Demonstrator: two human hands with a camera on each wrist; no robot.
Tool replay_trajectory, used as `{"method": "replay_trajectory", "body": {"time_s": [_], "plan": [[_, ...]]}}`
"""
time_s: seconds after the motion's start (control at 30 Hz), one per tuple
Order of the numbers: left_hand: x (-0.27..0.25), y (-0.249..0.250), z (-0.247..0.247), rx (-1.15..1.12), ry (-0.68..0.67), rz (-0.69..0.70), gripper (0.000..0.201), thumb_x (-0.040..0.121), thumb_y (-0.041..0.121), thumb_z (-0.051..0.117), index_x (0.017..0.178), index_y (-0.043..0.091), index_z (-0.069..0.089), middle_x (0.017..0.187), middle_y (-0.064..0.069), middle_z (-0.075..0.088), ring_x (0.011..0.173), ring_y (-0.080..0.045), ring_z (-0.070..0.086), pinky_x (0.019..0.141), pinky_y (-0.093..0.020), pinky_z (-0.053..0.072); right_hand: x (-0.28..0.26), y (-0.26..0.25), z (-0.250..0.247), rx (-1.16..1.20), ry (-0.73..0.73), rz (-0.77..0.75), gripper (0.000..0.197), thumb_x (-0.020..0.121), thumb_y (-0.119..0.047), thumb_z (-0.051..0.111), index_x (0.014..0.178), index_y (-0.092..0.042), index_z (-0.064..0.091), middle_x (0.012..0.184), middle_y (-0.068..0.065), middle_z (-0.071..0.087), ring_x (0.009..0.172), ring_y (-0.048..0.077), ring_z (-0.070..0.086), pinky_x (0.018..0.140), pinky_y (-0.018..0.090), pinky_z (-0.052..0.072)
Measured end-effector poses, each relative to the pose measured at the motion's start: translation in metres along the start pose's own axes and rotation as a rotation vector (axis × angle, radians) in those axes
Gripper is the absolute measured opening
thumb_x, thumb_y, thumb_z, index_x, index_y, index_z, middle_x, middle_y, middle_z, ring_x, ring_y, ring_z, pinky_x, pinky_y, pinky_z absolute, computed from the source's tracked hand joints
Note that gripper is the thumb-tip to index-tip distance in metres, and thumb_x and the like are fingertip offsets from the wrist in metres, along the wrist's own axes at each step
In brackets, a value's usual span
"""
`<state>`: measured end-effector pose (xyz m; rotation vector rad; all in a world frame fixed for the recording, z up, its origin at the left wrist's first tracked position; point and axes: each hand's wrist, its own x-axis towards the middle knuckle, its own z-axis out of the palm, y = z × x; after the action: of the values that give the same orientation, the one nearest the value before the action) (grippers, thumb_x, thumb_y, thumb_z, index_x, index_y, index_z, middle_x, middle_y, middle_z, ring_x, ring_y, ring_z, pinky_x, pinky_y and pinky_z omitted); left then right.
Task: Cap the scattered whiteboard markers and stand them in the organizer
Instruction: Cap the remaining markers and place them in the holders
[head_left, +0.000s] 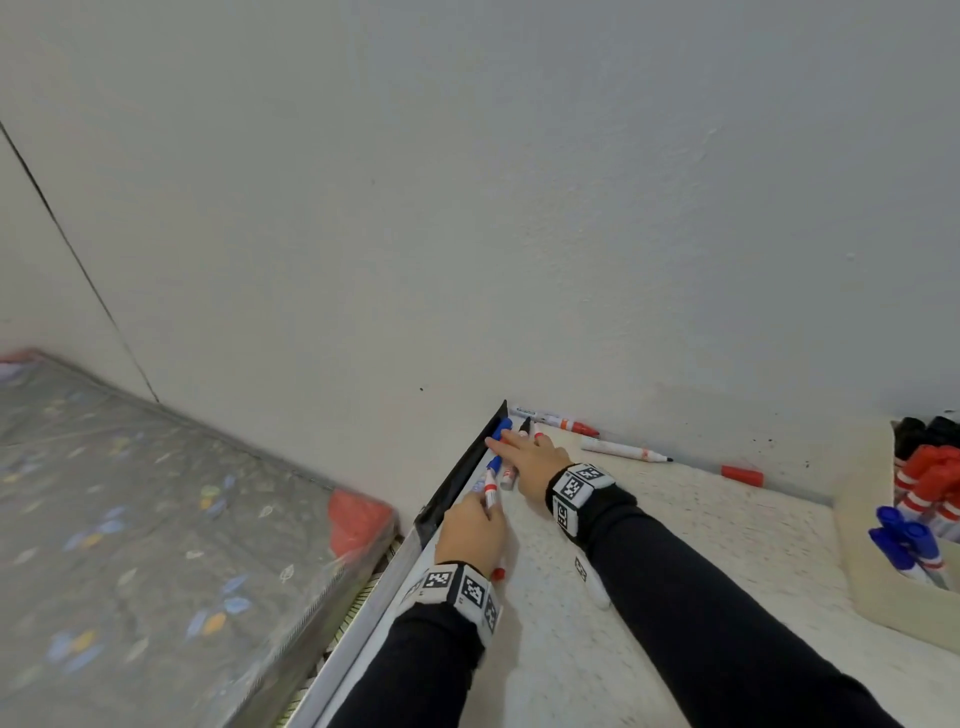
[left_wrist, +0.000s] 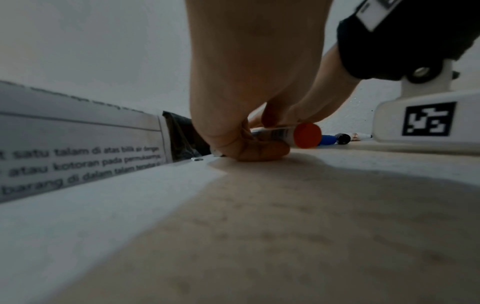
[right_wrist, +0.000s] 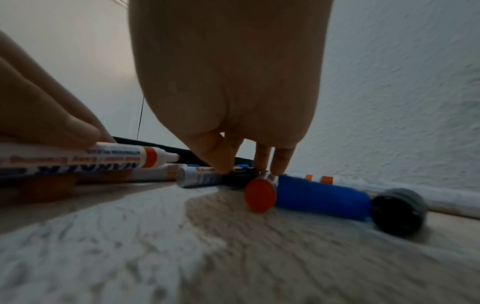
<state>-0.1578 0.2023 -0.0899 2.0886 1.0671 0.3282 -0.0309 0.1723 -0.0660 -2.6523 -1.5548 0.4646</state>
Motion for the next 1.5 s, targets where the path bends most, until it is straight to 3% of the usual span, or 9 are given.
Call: {"method": "replay_trajectory", "body": {"time_s": [0.13,0.3,0.43,0.63,0.87,1.0,1.17,1.33,1.5], "plan": [[0.004,-0.003,0.002,0.011,-0.014,-0.004,0.033,0.098,0.030,0.038,0.119,0.010,0.054,0.104,-0.007,0.063,0.080,-0.014,0.057,0.070,-0.024,0.046,0.003,0.008,0.001,-0.186,0.024,0.007,0.061,0.093,-0.014,0.042,0.145,-0.034,0.019,0.154,-0.002,0.016,0.135,0.033,0.022,0.108,0.047,0.028],[0.006,-0.006,0.005,-0.002,-0.007,-0.004,0.030,0.098,0.030,0.039,0.117,0.013,0.054,0.088,0.001,0.059,0.068,-0.008,0.054,0.065,-0.022,0.048,0.003,0.018,0.000,-0.164,0.116,0.115,0.068,0.085,-0.032,0.062,0.142,-0.022,0.026,0.152,0.004,0.017,0.136,0.030,0.022,0.109,0.047,0.031],[0.005,-0.007,0.008,-0.007,0.000,0.006,0.028,0.097,0.030,0.041,0.118,0.016,0.054,0.087,0.001,0.061,0.067,-0.008,0.054,0.069,-0.024,0.051,0.003,0.024,0.004,-0.204,0.024,0.006,0.077,0.090,-0.028,0.056,0.148,-0.031,0.005,0.157,-0.006,-0.004,0.141,0.033,0.013,0.112,0.048,0.024],[0.007,-0.008,0.007,0.008,-0.011,0.015,0.030,0.097,0.032,0.039,0.121,0.018,0.051,0.082,0.004,0.057,0.062,-0.004,0.050,0.066,-0.021,0.050,0.009,0.024,-0.001,-0.247,0.090,0.115,0.053,0.088,-0.026,0.057,0.137,-0.026,0.039,0.149,0.005,0.024,0.134,0.029,0.025,0.109,0.044,0.032],[0.005,-0.006,0.007,0.015,-0.029,0.029,0.031,0.097,0.033,0.039,0.122,0.019,0.051,0.094,0.000,0.063,0.068,-0.006,0.054,0.063,-0.017,0.047,0.008,0.030,-0.001,-0.278,0.155,0.191,0.053,0.089,-0.025,0.054,0.138,-0.021,0.034,0.150,0.005,0.023,0.133,0.028,0.028,0.109,0.044,0.031],[0.004,-0.004,0.007,0.023,-0.030,0.040,0.033,0.097,0.033,0.039,0.127,0.022,0.048,0.094,0.002,0.063,0.070,-0.006,0.055,0.068,-0.019,0.049,0.012,0.038,-0.002,-0.256,0.039,0.117,0.073,0.088,-0.027,0.057,0.147,-0.028,0.014,0.156,0.001,0.007,0.139,0.032,0.017,0.113,0.048,0.024],[0.003,-0.003,0.006,0.031,-0.036,0.045,0.032,0.097,0.031,0.040,0.126,0.020,0.049,0.095,0.003,0.061,0.071,-0.006,0.054,0.060,-0.014,0.044,0.015,0.042,0.002,-0.212,0.134,0.125,0.039,0.092,-0.022,0.048,0.131,-0.026,0.043,0.140,0.004,0.036,0.127,0.028,0.032,0.107,0.041,0.032],[0.000,0.000,0.003,0.057,-0.037,0.068,0.032,0.097,0.028,0.041,0.126,0.019,0.049,0.093,0.004,0.056,0.069,-0.002,0.050,0.060,-0.012,0.042,0.015,0.048,0.007,-0.154,0.139,0.151,0.041,0.093,-0.023,0.047,0.134,-0.022,0.042,0.146,0.000,0.032,0.134,0.025,0.028,0.112,0.042,0.028],[-0.002,0.001,0.001,0.090,-0.051,0.065,0.034,0.097,0.028,0.040,0.129,0.019,0.046,0.094,0.005,0.053,0.077,-0.007,0.053,0.075,-0.020,0.049,0.009,0.057,0.004,0.006,0.248,0.153,0.040,0.091,-0.017,0.049,0.131,-0.012,0.045,0.140,0.005,0.040,0.129,0.022,0.037,0.108,0.033,0.034]]}}
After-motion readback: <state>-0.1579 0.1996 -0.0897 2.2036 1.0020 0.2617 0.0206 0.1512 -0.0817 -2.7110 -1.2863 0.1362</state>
